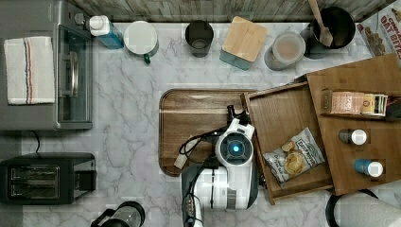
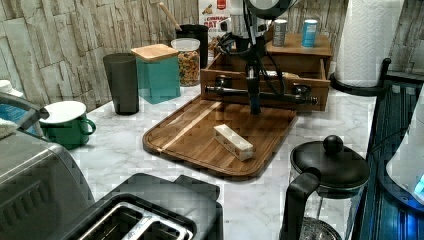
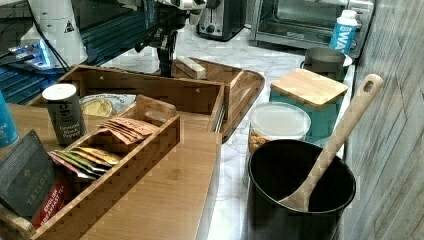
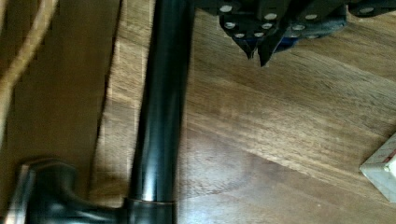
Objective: Close the drawer.
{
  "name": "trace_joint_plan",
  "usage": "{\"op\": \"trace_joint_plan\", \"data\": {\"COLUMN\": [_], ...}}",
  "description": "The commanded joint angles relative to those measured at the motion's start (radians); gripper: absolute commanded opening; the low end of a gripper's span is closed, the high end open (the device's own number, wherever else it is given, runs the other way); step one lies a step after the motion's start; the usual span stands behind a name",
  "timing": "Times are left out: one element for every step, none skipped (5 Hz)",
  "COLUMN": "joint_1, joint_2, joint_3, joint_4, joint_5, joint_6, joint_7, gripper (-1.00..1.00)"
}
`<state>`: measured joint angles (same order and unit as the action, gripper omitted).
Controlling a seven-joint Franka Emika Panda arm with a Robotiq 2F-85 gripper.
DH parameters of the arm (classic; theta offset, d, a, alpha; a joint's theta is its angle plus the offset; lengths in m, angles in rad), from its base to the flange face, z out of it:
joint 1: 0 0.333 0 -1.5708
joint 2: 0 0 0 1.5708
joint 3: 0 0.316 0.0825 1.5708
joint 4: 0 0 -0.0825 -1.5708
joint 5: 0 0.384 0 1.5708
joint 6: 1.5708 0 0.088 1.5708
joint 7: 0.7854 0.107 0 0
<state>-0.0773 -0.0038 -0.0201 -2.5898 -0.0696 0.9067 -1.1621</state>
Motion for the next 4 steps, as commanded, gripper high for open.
{"op": "trace_joint_plan", "data": {"joint_1": [-0.046, -0.089, -0.124, -0.145], "joint_2": [0.058, 0.105, 0.09, 0.088], "joint_3": [-0.102, -0.122, -0.138, -0.179], "joint_4": [0.147, 0.236, 0.305, 0.37], "joint_5": [0.114, 0.128, 0.044, -0.005], "joint_6": [-0.01, -0.052, -0.106, -0.108], "joint_7": [-0.224, -0.289, -0.244, -0.241], "gripper": [-1.0, -1.0, -1.0, -1.0]}}
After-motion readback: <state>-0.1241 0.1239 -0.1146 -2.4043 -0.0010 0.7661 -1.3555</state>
